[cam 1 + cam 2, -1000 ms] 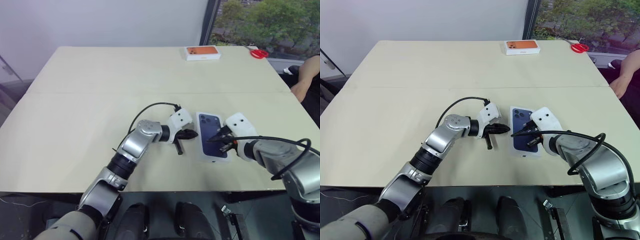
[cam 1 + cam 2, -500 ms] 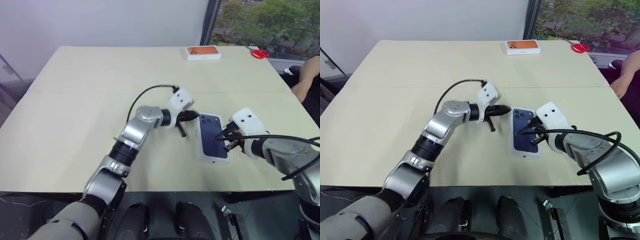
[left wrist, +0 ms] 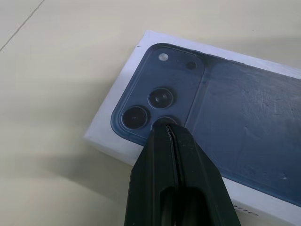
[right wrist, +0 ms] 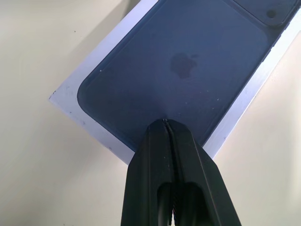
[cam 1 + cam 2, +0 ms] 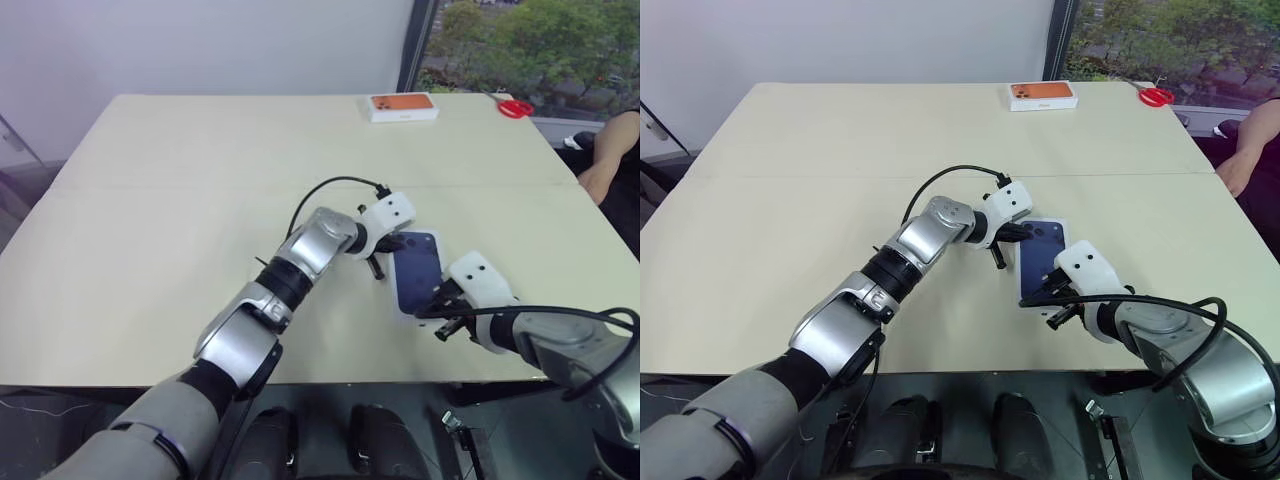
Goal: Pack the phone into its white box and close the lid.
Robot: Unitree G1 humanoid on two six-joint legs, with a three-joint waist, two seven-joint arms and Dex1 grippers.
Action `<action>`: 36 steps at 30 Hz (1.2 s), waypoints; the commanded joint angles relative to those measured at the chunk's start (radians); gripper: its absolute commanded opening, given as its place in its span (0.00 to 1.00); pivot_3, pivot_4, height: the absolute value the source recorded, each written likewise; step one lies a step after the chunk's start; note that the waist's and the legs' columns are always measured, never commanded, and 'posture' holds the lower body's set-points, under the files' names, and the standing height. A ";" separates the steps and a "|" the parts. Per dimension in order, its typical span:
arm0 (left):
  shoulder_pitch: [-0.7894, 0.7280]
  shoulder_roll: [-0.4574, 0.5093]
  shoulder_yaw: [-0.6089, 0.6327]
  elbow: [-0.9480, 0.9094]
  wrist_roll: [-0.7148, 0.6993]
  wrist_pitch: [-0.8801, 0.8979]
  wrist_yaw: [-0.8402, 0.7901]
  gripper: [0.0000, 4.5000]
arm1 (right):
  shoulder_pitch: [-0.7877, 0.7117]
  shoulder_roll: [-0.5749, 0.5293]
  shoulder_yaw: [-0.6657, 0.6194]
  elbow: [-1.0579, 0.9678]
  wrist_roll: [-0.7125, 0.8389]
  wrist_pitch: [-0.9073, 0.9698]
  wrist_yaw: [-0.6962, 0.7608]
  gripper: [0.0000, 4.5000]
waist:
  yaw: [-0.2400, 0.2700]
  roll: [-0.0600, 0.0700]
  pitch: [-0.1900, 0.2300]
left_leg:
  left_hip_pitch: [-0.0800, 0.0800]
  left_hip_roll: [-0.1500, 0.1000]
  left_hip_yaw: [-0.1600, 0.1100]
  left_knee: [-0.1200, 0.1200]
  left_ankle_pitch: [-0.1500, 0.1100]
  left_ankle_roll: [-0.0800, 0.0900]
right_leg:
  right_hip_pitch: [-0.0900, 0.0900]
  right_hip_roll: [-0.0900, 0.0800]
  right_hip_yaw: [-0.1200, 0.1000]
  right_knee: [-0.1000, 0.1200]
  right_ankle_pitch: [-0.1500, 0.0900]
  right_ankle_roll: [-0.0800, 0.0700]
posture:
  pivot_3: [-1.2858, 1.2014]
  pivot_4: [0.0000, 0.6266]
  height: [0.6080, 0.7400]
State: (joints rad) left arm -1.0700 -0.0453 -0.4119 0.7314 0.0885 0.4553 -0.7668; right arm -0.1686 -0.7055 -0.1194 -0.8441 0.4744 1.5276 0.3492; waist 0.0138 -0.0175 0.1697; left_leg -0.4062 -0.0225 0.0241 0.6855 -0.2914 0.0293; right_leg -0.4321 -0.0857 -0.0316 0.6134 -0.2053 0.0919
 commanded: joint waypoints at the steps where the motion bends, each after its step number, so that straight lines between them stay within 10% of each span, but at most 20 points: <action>1: 0.041 0.008 -0.034 0.027 0.037 0.030 -0.013 0.00 | 0.014 0.027 0.024 -0.004 -0.007 0.021 -0.021 0.02 | -0.001 -0.002 -0.002 | 0.000 0.000 0.000 0.000 0.000 0.000 | 0.000 0.000 0.000 0.000 0.000 0.000 | 0.52 0.24 1.00; 8: 0.127 0.063 0.219 -0.203 -0.139 -0.024 0.017 0.00 | -0.007 0.056 -0.038 -0.005 -0.073 -0.176 -0.071 0.02 | -0.005 -0.001 -0.002 | 0.000 0.001 0.000 0.000 0.000 0.000 | -0.001 -0.001 0.000 0.000 0.000 0.000 | 0.52 0.24 1.00; 23: 0.754 0.536 0.589 -0.810 -0.348 -0.091 -0.060 0.00 | -0.061 0.237 -0.107 0.260 -0.069 -0.618 -0.022 0.02 | -0.006 0.000 -0.001 | -0.001 -0.001 0.002 -0.001 0.001 -0.002 | -0.002 -0.003 0.001 0.000 0.000 -0.001 | 0.52 0.24 1.00; 36: 0.938 0.597 0.686 -0.883 -0.436 -0.052 0.008 0.00 | -0.097 0.243 -0.075 0.404 -0.049 -0.772 0.077 0.02 | -0.005 0.001 -0.001 | -0.001 -0.002 0.001 -0.002 0.001 -0.002 | -0.003 -0.007 0.001 0.000 0.000 -0.002 | 0.52 0.24 1.00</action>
